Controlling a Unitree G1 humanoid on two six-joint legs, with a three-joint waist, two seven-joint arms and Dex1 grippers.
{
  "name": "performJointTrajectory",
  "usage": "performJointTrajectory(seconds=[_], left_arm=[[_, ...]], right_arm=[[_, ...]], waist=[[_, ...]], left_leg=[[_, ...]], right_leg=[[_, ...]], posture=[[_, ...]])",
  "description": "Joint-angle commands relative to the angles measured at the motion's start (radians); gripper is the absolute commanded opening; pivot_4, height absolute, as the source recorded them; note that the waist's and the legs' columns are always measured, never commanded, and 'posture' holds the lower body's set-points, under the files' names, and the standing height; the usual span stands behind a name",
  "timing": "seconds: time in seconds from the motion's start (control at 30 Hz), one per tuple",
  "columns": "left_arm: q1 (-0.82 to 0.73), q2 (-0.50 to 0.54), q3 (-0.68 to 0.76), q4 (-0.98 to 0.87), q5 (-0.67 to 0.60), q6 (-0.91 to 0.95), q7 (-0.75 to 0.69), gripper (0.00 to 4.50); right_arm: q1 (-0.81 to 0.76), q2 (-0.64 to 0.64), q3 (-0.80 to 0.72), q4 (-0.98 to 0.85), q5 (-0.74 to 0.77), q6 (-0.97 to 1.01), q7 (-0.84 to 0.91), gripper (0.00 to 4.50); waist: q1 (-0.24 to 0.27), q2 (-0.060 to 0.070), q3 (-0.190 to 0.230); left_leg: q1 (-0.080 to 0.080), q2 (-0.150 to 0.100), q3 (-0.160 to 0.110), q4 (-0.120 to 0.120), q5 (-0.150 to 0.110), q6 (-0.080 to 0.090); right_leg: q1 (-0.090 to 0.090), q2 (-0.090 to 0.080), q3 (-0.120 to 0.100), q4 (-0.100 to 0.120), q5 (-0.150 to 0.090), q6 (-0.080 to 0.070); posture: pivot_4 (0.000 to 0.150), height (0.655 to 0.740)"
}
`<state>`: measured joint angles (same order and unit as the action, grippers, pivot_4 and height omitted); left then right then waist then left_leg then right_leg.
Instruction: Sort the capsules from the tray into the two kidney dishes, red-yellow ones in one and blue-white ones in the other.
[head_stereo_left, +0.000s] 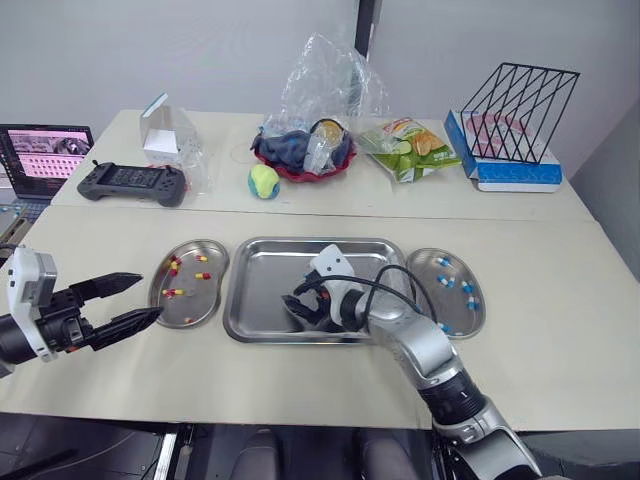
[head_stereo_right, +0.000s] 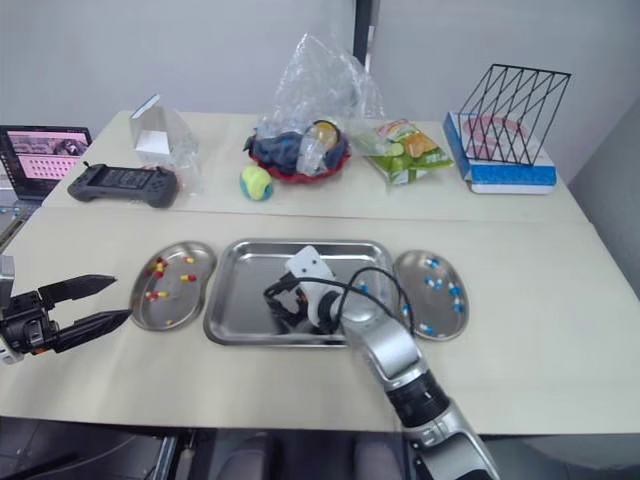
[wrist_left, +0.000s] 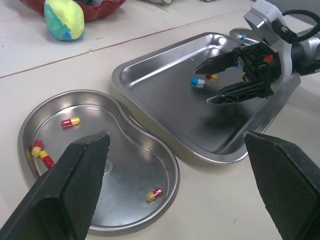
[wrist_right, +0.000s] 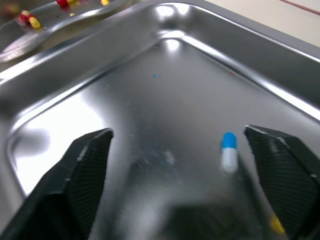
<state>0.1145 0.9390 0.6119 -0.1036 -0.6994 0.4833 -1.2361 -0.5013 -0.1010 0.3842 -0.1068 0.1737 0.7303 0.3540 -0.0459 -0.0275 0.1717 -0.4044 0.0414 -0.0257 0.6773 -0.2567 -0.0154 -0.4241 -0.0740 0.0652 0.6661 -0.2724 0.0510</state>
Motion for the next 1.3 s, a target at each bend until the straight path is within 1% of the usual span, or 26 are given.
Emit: performJointTrajectory(seconds=[0.03, 0.5, 0.63, 0.73, 0.93, 0.97, 1.1, 1.3], left_arm=[[-0.002, 0.012, 0.024, -0.025, -0.003, -0.005, 0.007, 4.50], [-0.002, 0.010, 0.026, -0.034, -0.007, -0.005, 0.016, 4.50], [-0.003, 0.000, 0.020, -0.041, -0.003, -0.011, 0.029, 4.50], [0.004, -0.003, 0.022, -0.046, -0.003, -0.013, 0.033, 4.50], [-0.010, -0.015, 0.031, -0.058, -0.031, 0.005, 0.061, 4.50], [-0.009, -0.014, 0.030, -0.061, -0.031, 0.005, 0.061, 4.50], [-0.006, -0.016, 0.029, -0.067, -0.032, 0.007, 0.061, 4.50], [-0.008, -0.020, 0.026, -0.071, -0.033, 0.011, 0.060, 4.50]], right_arm=[[-0.023, 0.011, -0.021, 0.003, -0.018, 0.000, -0.012, 3.04], [-0.031, 0.050, -0.048, 0.037, -0.042, 0.004, -0.039, 3.04], [-0.033, 0.069, -0.060, 0.056, -0.030, 0.045, -0.042, 3.04], [-0.030, 0.074, -0.063, 0.061, -0.033, 0.063, -0.046, 2.18], [-0.038, 0.077, -0.075, 0.068, -0.032, 0.086, -0.043, 0.14], [-0.039, 0.077, -0.075, 0.066, -0.033, 0.086, -0.043, 0.06], [-0.041, 0.096, -0.112, 0.039, 0.011, 0.065, -0.013, 0.06], [-0.058, 0.104, -0.202, -0.019, 0.098, 0.136, 0.012, 0.06]], waist=[[0.001, 0.000, 0.000], [-0.001, 0.000, 0.000], [-0.001, 0.000, 0.000], [-0.001, 0.000, 0.000], [-0.001, 0.000, 0.000], [-0.001, 0.000, 0.000], [-0.001, 0.000, 0.000], [0.000, 0.000, 0.000]], left_leg=[[0.000, 0.000, 0.000, 0.000, 0.000, 0.000], [0.000, 0.000, 0.000, 0.000, 0.000, 0.000], [0.000, 0.000, 0.000, 0.000, 0.000, 0.000], [0.000, 0.000, 0.000, 0.000, 0.000, 0.000], [0.000, 0.000, 0.000, 0.000, 0.000, 0.000], [0.000, 0.000, 0.000, 0.000, 0.000, 0.000], [0.000, 0.000, 0.000, 0.000, 0.000, 0.000], [0.000, 0.000, 0.000, -0.001, 0.000, 0.000]], right_leg=[[0.000, 0.000, 0.000, 0.000, 0.000, 0.000], [0.000, 0.000, 0.000, 0.000, 0.000, 0.000], [0.000, 0.000, 0.000, 0.000, 0.000, 0.000], [0.000, 0.000, 0.000, 0.000, 0.000, 0.000], [0.000, 0.000, 0.000, 0.000, 0.000, 0.000], [0.000, 0.000, 0.000, 0.000, 0.000, 0.000], [0.000, 0.000, 0.000, 0.000, 0.000, 0.000], [0.000, 0.000, 0.000, 0.000, 0.000, 0.000]], posture=[[0.150, 0.7174], [0.150, 0.7174], [0.150, 0.7174], [0.150, 0.7174], [0.150, 0.7174], [0.150, 0.7174], [0.150, 0.7174], [0.150, 0.7174]])
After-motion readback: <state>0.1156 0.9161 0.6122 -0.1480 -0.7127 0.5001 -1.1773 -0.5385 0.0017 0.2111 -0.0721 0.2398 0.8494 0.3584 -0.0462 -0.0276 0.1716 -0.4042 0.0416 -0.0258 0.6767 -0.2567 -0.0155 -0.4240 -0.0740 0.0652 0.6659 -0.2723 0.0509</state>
